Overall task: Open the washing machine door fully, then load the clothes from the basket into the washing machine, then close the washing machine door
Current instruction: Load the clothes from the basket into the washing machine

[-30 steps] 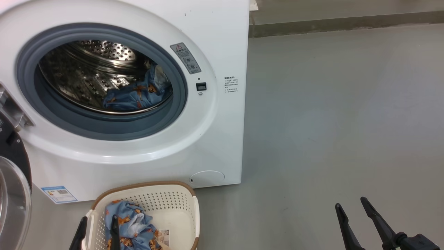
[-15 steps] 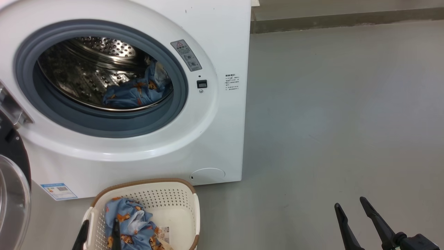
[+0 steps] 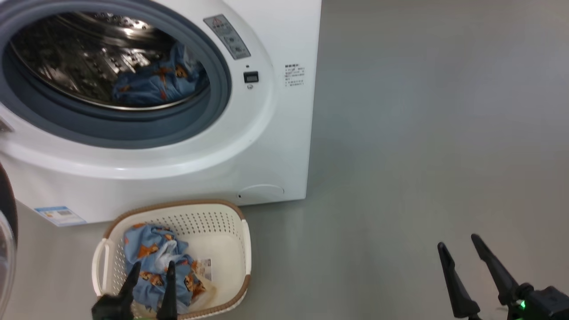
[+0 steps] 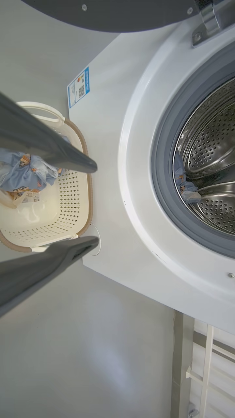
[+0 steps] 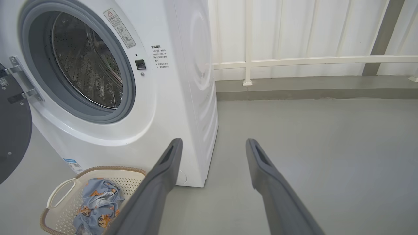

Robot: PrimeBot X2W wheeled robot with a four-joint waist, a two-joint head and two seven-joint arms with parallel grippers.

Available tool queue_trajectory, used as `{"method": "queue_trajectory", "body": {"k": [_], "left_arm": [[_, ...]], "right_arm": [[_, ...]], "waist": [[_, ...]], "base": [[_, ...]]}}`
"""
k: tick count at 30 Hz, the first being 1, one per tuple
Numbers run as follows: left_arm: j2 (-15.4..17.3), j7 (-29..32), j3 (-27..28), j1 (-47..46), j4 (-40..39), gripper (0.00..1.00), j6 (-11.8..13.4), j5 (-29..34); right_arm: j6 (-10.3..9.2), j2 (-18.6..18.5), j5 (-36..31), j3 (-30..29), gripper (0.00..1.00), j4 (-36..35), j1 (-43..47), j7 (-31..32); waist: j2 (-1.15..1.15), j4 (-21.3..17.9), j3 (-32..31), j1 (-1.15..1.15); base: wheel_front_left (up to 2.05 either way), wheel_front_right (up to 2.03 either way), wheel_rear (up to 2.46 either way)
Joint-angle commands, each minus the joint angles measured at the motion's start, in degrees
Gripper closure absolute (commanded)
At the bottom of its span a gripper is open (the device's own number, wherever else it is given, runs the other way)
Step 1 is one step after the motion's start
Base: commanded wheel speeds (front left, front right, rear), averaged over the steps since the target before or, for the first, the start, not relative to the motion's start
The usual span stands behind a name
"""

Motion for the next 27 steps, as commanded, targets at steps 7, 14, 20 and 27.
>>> {"method": "queue_trajectory", "body": {"k": [7,14,20,27], "left_arm": [[0.8,1.1,-0.3,-15.5,14.6,0.0,-1.7,0.4],[2.2,2.8,-2.0,-29.2,29.3,0.0,-0.1,3.0],[4.2,5.6,-3.1,-38.5,39.4,0.0,3.9,5.8],[8.9,9.8,-4.7,-45.4,47.7,0.0,5.6,8.3]], "right_arm": [[0.51,-1.5,1.3,0.0,0.0,-3.0,-5.5,-0.3],[0.51,-0.5,2.2,-0.7,0.0,-4.1,-9.5,-0.3],[0.51,1.5,3.1,-0.8,0.0,-4.4,-13.6,-0.3],[0.51,3.9,4.5,0.3,0.0,-3.6,-17.9,-0.3]], "waist": [[0.0,-1.7,11.4,-0.01],[0.0,-4.8,20.0,-0.01],[0.0,-8.8,27.3,-0.01],[0.0,-13.7,34.2,-0.01]], "base": [[0.0,0.0,0.0],[0.0,0.0,0.0],[0.0,0.0,0.0],[0.0,0.0,0.0]]}}
